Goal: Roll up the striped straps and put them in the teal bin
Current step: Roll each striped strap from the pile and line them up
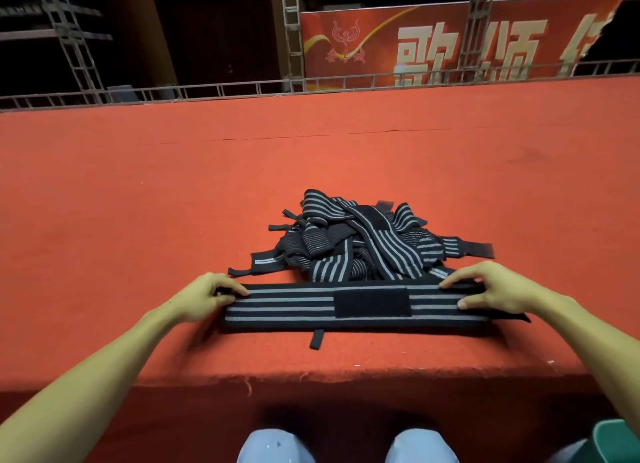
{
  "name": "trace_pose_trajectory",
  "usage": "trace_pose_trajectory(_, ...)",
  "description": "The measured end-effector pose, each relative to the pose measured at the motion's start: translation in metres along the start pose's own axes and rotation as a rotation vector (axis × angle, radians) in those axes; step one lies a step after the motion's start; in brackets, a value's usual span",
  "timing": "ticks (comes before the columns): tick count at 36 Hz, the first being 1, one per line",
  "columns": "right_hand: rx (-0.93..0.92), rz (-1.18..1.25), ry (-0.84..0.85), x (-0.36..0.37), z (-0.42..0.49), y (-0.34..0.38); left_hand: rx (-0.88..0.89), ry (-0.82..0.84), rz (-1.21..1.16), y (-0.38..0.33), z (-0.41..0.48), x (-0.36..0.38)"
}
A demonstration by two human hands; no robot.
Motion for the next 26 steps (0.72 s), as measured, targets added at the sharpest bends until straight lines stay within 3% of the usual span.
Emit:
trace_pose_trajectory(8, -0.032, -0.091, 0.058, 0.019, 0.007, 0.028, -0.013, 0.024, 0.254, 0.042, 0.01, 0.004)
trace_pose_trajectory(11, -0.037, -0.084, 0.047, 0.019, 0.003, 0.037, -0.133, -0.05, 0.563, 0.033, 0.01, 0.004)
trace_pose_trajectory(13, -0.028, -0.053, 0.021, 0.016, 0.001, 0.041, -0.113, -0.103, 0.572, 0.011, 0.018, 0.009)
trace_pose_trajectory(21, -0.01, 0.249, -0.076, 0.0, -0.01, 0.061, 0.589, 0.013, 0.153, -0.163, 0.032, 0.081)
trace_pose_trajectory(26, 0.041, 0.525, -0.156, -0.005, -0.014, 0.067, 0.867, 0.033, 0.01, -0.235, 0.019, 0.119)
Point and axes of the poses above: each hand's wrist, its own z-axis towards the middle knuckle, its own x-axis out of the palm, y = z × x, the point moved 6 cm from there along z, towards the middle knuckle, and after that the axes turned 2 degrees about x, right-handed, at the moved point
